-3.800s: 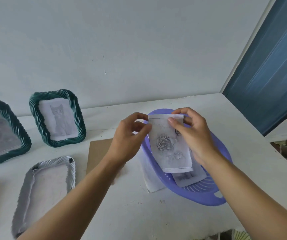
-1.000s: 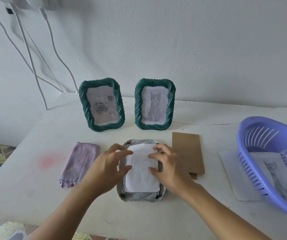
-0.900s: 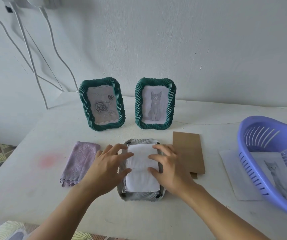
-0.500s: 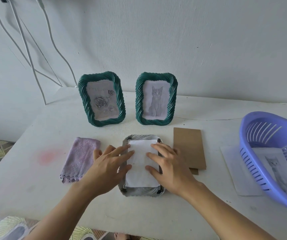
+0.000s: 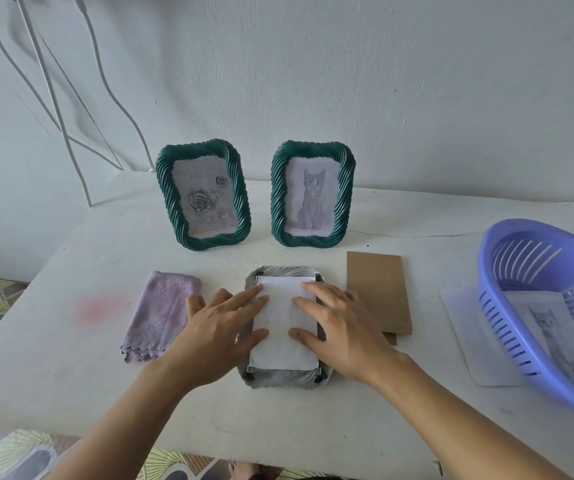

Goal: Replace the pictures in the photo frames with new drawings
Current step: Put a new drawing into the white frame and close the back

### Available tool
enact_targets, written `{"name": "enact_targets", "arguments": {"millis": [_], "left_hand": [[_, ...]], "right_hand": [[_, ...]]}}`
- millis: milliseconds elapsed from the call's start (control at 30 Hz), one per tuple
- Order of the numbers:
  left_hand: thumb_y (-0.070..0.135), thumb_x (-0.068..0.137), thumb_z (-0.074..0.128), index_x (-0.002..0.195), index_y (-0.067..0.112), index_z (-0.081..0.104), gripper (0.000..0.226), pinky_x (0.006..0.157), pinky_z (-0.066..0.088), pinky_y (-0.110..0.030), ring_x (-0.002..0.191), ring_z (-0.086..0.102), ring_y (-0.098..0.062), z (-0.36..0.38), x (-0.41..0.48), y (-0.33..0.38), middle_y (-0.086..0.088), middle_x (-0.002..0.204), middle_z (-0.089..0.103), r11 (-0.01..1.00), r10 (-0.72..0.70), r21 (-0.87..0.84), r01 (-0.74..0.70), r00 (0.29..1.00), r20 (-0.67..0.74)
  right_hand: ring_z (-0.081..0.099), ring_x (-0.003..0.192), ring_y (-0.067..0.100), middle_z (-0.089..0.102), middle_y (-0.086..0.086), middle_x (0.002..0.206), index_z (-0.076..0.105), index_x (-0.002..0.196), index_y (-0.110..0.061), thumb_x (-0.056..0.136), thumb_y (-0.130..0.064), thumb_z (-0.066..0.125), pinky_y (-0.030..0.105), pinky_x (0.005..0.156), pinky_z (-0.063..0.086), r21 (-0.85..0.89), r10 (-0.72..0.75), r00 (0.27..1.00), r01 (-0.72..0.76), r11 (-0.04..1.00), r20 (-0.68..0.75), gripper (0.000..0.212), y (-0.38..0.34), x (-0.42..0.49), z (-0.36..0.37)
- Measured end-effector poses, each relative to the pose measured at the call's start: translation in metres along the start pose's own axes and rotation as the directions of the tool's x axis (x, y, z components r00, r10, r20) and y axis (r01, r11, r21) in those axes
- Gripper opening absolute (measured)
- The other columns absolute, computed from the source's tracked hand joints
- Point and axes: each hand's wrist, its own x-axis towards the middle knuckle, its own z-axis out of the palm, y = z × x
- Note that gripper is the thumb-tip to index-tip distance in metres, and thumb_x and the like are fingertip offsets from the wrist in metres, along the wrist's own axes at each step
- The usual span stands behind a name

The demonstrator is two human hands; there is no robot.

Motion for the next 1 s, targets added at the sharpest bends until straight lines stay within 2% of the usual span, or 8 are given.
{"name": "enact_targets", "arguments": {"millis": [233, 367, 533, 667, 800, 1000], "left_hand": [[0.069, 0.090, 0.023, 0.145, 0.041, 0.046, 0.066, 0.083, 0.023, -0.039, 0.114, 0.049, -0.012, -0.004, -0.003, 0.000, 0.017, 0.159, 0.034, 1.000, -0.003, -0.005, 0.003, 1.000, 0.018], [0.073, 0.089, 0.022, 0.147, 0.044, 0.041, 0.067, 0.080, 0.020, -0.037, 0.115, 0.046, -0.010, -0.006, -0.005, 0.000, 0.019, 0.161, 0.027, 0.999, 0.027, 0.016, -0.028, 0.999, 0.033], [0.085, 0.082, 0.023, 0.150, 0.045, 0.035, 0.079, 0.084, 0.016, -0.036, 0.121, 0.043, -0.009, -0.009, -0.008, -0.002, 0.022, 0.162, 0.018, 0.999, 0.042, 0.010, -0.043, 0.996, 0.078], [0.088, 0.079, 0.017, 0.153, 0.048, 0.025, 0.085, 0.088, 0.013, -0.035, 0.126, 0.033, -0.002, -0.011, -0.011, -0.003, 0.026, 0.162, 0.008, 0.998, 0.038, 0.051, -0.044, 0.992, 0.122], [0.088, 0.078, 0.016, 0.153, 0.048, 0.024, 0.086, 0.089, 0.015, -0.036, 0.126, 0.031, -0.001, -0.011, -0.010, -0.004, 0.027, 0.163, 0.007, 0.999, 0.036, 0.035, -0.041, 0.990, 0.136], [0.089, 0.076, 0.016, 0.153, 0.048, 0.025, 0.088, 0.089, 0.018, -0.037, 0.126, 0.032, -0.002, -0.010, -0.009, -0.006, 0.026, 0.163, 0.009, 0.999, 0.038, 0.032, -0.043, 0.989, 0.142]], "right_hand": [[0.035, 0.140, 0.017, 0.044, -0.001, 0.150, 0.061, 0.130, -0.025, 0.090, -0.057, 0.058, 0.042, 0.110, 0.034, 0.064, -0.009, 1.000, 0.009, 0.998, -0.001, 0.051, 0.004, -0.002, -0.001], [0.031, 0.142, 0.015, 0.040, -0.002, 0.152, 0.058, 0.133, -0.027, 0.091, -0.058, 0.056, 0.038, 0.112, 0.030, 0.057, -0.012, 1.000, 0.011, 0.998, 0.021, 0.052, 0.003, -0.003, -0.003], [0.027, 0.145, 0.014, 0.036, -0.003, 0.154, 0.056, 0.136, -0.028, 0.091, -0.059, 0.056, 0.036, 0.113, 0.025, 0.064, -0.018, 0.998, 0.015, 0.998, 0.052, 0.054, 0.002, -0.004, -0.005], [0.025, 0.145, 0.014, 0.034, -0.003, 0.156, 0.054, 0.138, -0.028, 0.089, -0.062, 0.057, 0.036, 0.115, 0.023, 0.068, -0.019, 0.998, 0.015, 0.998, 0.056, 0.060, 0.001, -0.005, -0.008], [0.023, 0.147, 0.013, 0.029, -0.006, 0.158, 0.052, 0.140, -0.030, 0.081, -0.071, 0.058, 0.034, 0.118, 0.023, 0.091, 0.008, 0.997, -0.015, 0.996, 0.078, 0.072, 0.003, -0.006, -0.007], [0.024, 0.146, 0.014, 0.026, -0.006, 0.160, 0.050, 0.142, -0.030, 0.081, -0.070, 0.061, 0.034, 0.118, 0.027, 0.113, 0.017, 0.995, -0.029, 0.993, 0.097, 0.073, 0.002, -0.005, -0.009]]}}
